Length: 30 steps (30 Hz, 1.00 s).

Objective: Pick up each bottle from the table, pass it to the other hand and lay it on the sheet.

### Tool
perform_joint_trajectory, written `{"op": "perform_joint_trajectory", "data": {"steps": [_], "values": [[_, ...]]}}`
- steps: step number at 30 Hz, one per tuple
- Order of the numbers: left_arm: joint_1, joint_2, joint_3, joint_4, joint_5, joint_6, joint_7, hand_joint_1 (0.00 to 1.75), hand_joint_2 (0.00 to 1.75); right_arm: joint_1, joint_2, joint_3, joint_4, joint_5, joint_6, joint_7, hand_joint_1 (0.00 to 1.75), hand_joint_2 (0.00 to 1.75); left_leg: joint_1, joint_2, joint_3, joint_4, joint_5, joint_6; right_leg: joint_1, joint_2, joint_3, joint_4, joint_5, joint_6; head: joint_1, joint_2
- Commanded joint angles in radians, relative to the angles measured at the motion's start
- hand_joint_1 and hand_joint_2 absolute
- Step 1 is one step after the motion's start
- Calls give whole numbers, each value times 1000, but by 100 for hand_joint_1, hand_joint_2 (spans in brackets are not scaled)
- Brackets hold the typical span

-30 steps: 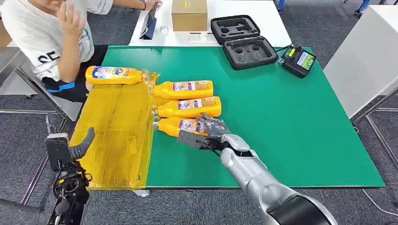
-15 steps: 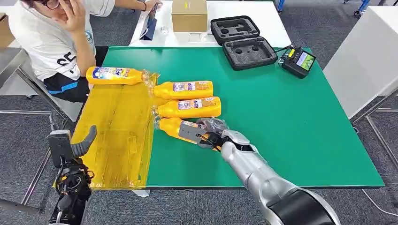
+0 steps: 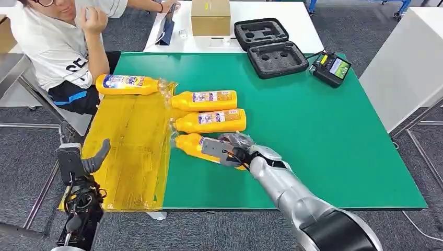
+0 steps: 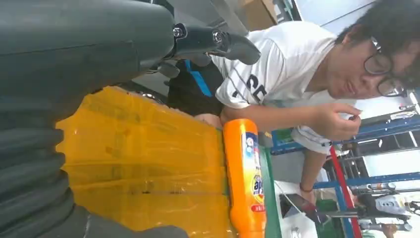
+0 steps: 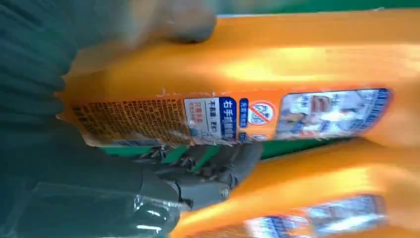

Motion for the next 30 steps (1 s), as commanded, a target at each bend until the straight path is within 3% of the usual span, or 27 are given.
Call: {"op": "perform_joint_trajectory", "data": {"steps": [1,3,8,10,23,26,30], "values": [[-7,-5,-12,52,44,-34,-18,0,175,103,16,-70,-175,-298,50,-359,175,175,0,0,2,-1,-1,0,0,1,1,0,-2,0,0,0],[14,-6,-7,38,65,-52,-14,0,175,129,29,-83,-246,-403,32,-437,175,175,0,-1,-1,-1,0,0,0,-1,-1,0,-1,0,0,0],[108,-15,13,-66,130,-120,5,0,175,200,38,-30,-464,-602,-56,-438,175,175,0,2,-1,0,-2,0,0,3,-1,0,-2,0,0,0],[124,-20,15,-92,135,-129,11,0,175,210,38,-20,-492,-616,-105,-438,175,175,0,1,-1,0,-3,0,0,2,-1,1,-2,0,0,0],[126,-21,14,-100,138,-132,13,0,175,217,36,-12,-498,-629,-111,-438,175,175,0,-2,-3,0,-2,0,0,0,-2,0,-2,0,0,0],[142,-26,22,-124,182,-161,28,0,175,251,25,17,-573,-646,-223,-438,175,175,0,-3,-3,0,-2,0,0,0,-2,0,-2,0,0,0],[175,-28,2,-173,264,-273,78,0,175,277,10,34,-577,-685,-264,-438,175,175,0,-2,-3,-1,-2,0,0,0,-2,-1,-2,0,0,0]]}}
